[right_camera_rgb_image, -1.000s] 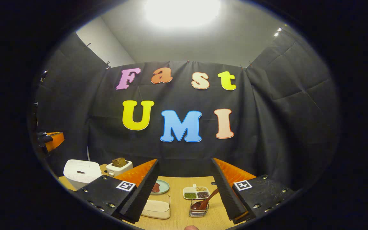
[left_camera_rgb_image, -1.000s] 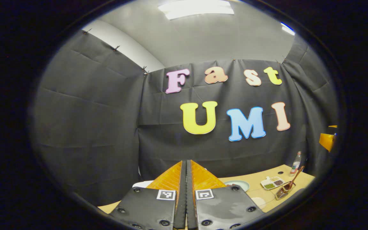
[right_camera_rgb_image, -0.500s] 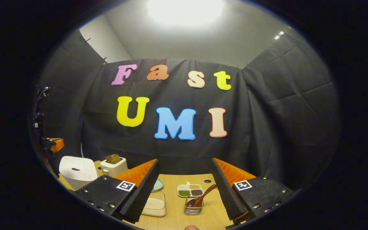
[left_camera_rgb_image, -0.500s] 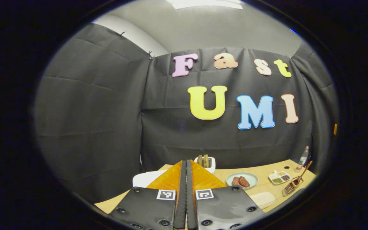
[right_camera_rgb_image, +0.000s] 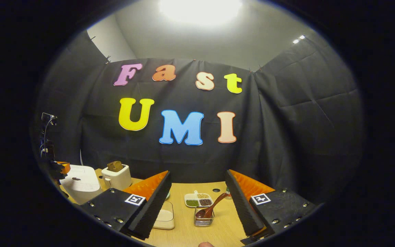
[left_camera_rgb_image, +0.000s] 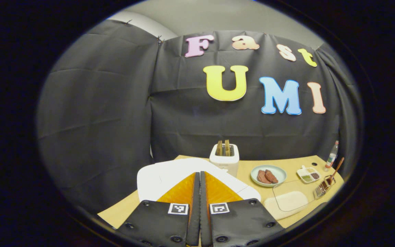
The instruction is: Close the left gripper, press the button to open the rice cooker; take a wooden spoon from the chopstick holder with the right hand, scoop a spoonful of rice and pour it into the rice cooker, then put the wooden spoon back into the chopstick holder.
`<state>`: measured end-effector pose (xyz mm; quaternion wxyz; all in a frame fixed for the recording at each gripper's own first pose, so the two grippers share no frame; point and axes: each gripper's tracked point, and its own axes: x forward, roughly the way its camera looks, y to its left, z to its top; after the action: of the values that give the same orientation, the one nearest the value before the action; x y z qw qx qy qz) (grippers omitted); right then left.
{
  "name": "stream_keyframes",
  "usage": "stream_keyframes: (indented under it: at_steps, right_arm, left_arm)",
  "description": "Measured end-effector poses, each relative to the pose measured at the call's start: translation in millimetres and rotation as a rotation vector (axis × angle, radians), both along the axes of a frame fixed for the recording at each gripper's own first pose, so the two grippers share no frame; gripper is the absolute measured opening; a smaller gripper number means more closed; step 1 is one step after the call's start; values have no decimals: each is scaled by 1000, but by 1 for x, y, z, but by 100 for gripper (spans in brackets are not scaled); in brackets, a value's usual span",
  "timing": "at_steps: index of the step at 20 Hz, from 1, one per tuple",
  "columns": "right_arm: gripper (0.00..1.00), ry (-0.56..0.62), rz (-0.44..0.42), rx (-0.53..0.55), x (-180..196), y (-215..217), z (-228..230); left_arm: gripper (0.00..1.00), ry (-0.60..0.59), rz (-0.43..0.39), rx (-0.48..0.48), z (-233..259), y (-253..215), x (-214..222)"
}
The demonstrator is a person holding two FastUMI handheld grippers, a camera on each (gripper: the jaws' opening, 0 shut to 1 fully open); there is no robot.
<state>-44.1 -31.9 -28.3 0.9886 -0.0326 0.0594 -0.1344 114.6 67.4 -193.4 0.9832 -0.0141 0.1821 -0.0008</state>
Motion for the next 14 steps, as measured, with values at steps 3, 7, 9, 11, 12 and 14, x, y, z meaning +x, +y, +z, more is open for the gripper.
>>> stream_keyframes:
  at_steps: [3,7,9,11,12,14]
  right_arm:
    - [96,15,-7,-2,0,5,-4]
    - [96,26,-9,-12,2,14,-6]
    - [96,28,-9,-12,4,18,-7]
    - [96,31,-9,-10,6,22,-8]
    - [96,33,-9,-8,6,24,-10]
    - [96,34,-8,-6,8,29,-12]
  left_arm:
    - [9,54,-4,3,-28,3,5]
    - [9,135,-8,0,-61,7,5]
    - [12,112,-31,11,-58,1,9]
    - [12,113,-36,21,-59,-1,9]
    - [9,120,-25,12,-63,-1,8]
    - [10,117,-24,-5,-61,-1,4]
